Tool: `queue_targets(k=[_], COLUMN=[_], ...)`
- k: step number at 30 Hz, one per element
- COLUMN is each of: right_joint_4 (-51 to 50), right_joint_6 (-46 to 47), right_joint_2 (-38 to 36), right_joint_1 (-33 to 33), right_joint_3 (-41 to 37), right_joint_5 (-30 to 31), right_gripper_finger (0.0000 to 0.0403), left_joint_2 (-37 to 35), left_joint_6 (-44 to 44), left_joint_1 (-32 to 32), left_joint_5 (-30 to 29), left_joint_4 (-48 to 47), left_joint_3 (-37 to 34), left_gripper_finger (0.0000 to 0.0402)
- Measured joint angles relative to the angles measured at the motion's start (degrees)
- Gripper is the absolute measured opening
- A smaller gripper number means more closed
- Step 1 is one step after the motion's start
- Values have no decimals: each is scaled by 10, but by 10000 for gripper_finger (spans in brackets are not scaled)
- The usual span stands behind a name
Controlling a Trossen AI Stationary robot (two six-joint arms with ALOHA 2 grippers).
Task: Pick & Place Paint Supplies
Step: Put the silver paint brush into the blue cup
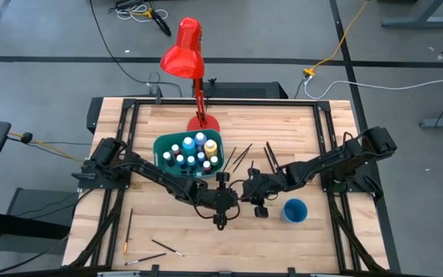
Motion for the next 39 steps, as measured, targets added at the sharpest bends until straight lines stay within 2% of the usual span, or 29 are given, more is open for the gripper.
queue_targets(k=[4,7,15,18,23,29,31,34,39], right_joint_4=[-1,-2,0,-1,-11,-48,-70,-118,-146], right_joint_6=[-9,-9,-12,0,16,25,33,35,65], right_joint_2=[0,-1,-1,-1,-11,-81,-122,-191,-296], right_joint_1=[0,0,0,0,-7,-9,-2,21,96], right_joint_3=[0,0,0,1,1,1,1,1,-12], right_joint_5=[3,2,0,0,0,25,56,135,271], right_gripper_finger=[38,21,21,21,21,28,30,23,21], left_joint_2=[0,0,0,-8,-53,-118,-132,-140,-143], left_joint_6=[14,21,21,34,45,28,10,-2,-18], left_joint_1=[1,0,0,-9,-35,-84,-101,-123,-145], left_joint_5=[-10,-27,-19,-62,-169,-293,-333,-382,-449], left_joint_4=[13,22,33,26,30,15,1,-5,-23], left_joint_3=[0,-1,1,-1,0,1,0,0,0], left_gripper_finger=[16,30,72,75,73,71,71,71,71])
